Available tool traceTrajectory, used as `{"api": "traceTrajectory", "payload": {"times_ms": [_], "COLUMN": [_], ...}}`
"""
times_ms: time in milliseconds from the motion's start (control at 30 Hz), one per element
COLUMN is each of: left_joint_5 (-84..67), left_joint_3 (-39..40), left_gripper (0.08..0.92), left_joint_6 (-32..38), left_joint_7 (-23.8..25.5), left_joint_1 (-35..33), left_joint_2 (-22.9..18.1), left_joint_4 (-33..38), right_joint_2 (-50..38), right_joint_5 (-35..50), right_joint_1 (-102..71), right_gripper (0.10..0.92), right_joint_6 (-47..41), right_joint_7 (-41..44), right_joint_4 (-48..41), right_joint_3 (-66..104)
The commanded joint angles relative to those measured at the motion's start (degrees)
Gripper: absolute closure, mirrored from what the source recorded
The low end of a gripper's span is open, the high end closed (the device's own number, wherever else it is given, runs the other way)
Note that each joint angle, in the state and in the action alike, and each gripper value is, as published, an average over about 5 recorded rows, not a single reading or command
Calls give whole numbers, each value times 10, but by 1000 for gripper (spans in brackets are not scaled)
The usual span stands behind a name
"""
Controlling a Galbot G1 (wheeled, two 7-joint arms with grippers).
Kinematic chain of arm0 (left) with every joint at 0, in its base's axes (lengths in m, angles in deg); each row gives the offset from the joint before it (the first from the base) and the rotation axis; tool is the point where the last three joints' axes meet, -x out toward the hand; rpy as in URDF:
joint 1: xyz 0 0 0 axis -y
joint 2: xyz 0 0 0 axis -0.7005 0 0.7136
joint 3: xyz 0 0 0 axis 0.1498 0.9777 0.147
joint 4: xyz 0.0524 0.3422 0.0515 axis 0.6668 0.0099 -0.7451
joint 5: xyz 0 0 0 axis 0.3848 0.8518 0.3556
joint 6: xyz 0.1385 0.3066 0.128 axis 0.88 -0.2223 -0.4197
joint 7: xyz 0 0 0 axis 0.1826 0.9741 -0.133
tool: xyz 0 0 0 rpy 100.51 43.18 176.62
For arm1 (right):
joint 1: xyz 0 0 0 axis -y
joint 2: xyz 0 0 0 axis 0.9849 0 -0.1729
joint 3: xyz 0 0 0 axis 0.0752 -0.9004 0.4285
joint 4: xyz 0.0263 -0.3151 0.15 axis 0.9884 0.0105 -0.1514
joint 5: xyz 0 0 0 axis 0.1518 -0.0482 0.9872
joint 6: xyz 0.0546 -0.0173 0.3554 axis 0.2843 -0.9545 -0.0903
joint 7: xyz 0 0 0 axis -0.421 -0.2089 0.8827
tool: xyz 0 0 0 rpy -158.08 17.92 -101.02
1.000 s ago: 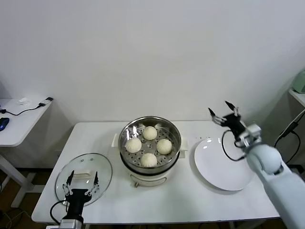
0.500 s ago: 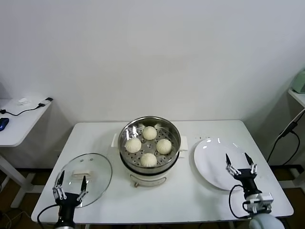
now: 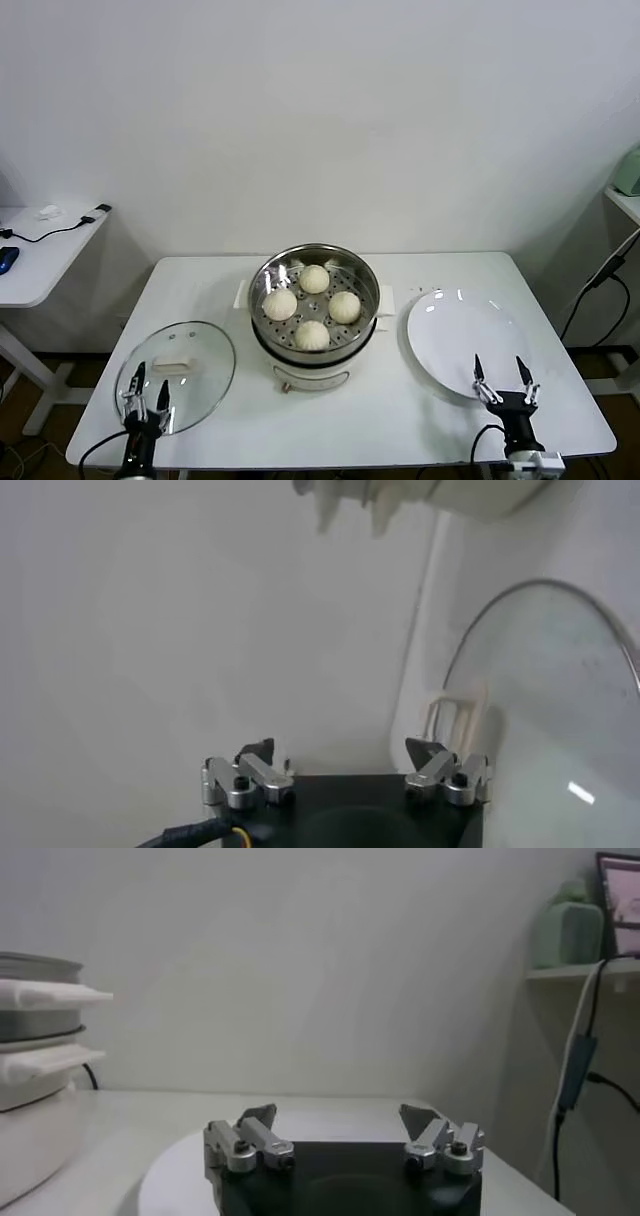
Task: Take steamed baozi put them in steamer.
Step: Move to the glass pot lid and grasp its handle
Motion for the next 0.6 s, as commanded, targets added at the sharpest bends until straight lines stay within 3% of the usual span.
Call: {"api": "traceTrajectory", "payload": {"times_ms": [33,600], "left_joint_5": [84,73], "left_joint_3": [7,16], "left_gripper": [177,177], "left_joint_6": [-53,-50], "left_joint_7": [-3,17], "left_joint_1": [55,122], "left_joint_2": [-6,11], "left_joint_4": [-52,-121], "right_joint_2": [27,25], "right_joint_5": [-23,-16], "right_joint_1": [-26,-33], "right_gripper": [203,203], "right_joint_6": [23,19], "right_joint_7": [-7,-6], "right_joint_4": [4,23], "right_joint_3": [10,33]}}
